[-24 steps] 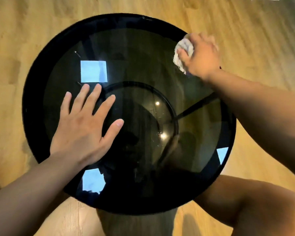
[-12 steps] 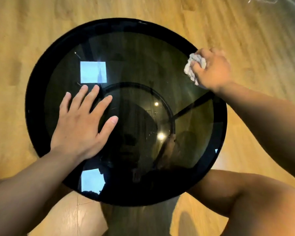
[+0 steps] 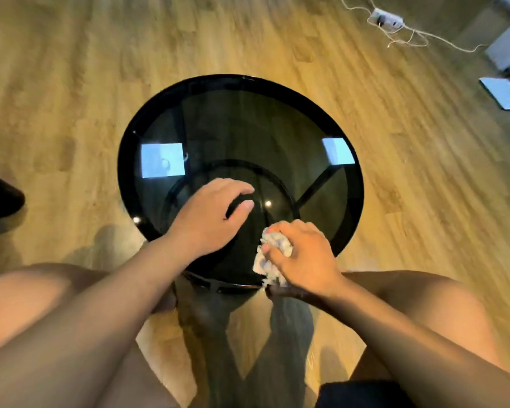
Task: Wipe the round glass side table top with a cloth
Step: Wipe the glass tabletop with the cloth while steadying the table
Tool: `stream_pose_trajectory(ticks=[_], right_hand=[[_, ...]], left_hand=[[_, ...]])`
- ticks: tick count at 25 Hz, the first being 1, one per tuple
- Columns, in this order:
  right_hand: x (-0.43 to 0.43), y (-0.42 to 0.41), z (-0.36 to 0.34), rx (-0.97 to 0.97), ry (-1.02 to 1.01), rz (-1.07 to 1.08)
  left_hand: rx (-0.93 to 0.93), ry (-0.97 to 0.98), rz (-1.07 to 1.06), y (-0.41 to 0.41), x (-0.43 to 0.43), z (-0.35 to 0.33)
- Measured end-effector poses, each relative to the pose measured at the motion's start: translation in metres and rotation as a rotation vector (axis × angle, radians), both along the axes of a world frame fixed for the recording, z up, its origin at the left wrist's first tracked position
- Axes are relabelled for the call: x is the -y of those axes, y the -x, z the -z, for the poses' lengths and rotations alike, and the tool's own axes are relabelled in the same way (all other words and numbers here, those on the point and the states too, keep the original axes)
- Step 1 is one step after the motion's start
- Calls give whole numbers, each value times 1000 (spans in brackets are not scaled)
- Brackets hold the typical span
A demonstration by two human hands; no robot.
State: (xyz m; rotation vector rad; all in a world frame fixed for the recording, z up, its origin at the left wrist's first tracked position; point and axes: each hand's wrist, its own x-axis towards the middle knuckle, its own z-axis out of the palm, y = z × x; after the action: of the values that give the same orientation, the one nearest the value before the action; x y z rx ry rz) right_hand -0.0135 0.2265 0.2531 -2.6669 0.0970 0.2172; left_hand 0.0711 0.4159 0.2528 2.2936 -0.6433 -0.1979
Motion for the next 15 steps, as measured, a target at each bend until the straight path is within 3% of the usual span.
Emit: stream_pose_trajectory(ticks=[2, 3, 6, 8, 9, 10, 13, 15], right_hand=[[-19, -11, -9, -21, -360, 6], [-27, -19, -13, 6, -467, 14], [-40, -37, -29, -123, -912, 210], [-47, -41, -40, -360, -1262, 349], [-50, -41, -43, -443, -1224, 351], [-52, -41, -44, -479, -1050, 317], [-54, -33, -45, -500, -563, 234], [-47, -26, -43, -122, -299, 241]], left_hand=[[-73, 62, 122, 35, 3, -12], [-103, 87, 79, 46, 1, -16], [-311, 184, -285, 51, -11, -21], [-595, 440, -445, 50, -18, -21], [-677, 564, -522, 49, -20, -20], [-675, 623, -599, 48, -23, -20], [-478, 541, -711, 44, -28, -13], [-337, 314, -650, 45, -28, -11]])
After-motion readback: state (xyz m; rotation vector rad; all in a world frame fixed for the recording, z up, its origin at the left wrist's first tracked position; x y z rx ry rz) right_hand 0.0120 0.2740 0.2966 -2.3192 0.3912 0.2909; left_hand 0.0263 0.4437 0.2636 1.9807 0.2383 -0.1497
